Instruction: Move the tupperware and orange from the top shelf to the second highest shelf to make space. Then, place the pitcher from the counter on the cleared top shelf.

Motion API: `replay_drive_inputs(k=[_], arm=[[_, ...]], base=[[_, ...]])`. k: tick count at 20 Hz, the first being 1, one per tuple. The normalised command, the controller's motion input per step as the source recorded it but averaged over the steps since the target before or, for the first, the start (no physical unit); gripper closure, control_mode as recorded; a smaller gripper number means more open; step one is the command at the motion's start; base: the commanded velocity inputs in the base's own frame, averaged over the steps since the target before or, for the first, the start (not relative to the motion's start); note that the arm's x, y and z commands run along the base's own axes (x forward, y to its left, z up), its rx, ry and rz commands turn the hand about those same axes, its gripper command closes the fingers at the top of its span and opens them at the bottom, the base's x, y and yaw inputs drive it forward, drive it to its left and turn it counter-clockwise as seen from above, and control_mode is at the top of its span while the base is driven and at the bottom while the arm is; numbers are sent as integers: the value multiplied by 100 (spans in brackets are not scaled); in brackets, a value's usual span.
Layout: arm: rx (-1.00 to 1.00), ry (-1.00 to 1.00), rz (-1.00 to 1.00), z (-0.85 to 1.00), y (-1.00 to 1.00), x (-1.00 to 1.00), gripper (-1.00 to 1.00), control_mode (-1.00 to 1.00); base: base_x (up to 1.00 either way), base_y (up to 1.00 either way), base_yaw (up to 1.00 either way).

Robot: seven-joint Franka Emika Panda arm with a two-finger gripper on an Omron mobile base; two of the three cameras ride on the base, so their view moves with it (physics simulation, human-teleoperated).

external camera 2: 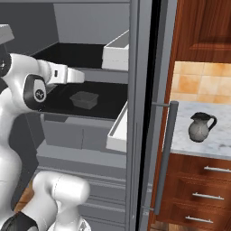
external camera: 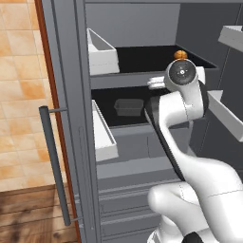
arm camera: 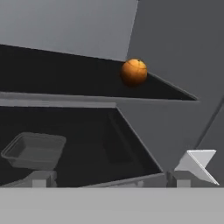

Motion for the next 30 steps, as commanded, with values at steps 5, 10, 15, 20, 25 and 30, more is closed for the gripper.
replay_drive_inputs(k=[5,10,15,20,25,30], arm=[[20,0,-10,23,-34,13,-100,-100],[11,0,0,4,-27,0,-100,-100],[0,0,0,0,-2,7,-100,-100],[0,-3,-3,0,-22,24,-100,-100],[0,-1,-12,15,-24,35,-100,-100],[0,0,-12,17,-24,48,-100,-100]], base=[[0,0,0],[0,0,0],[0,0,0],[0,0,0],[0,0,0],[0,0,0]])
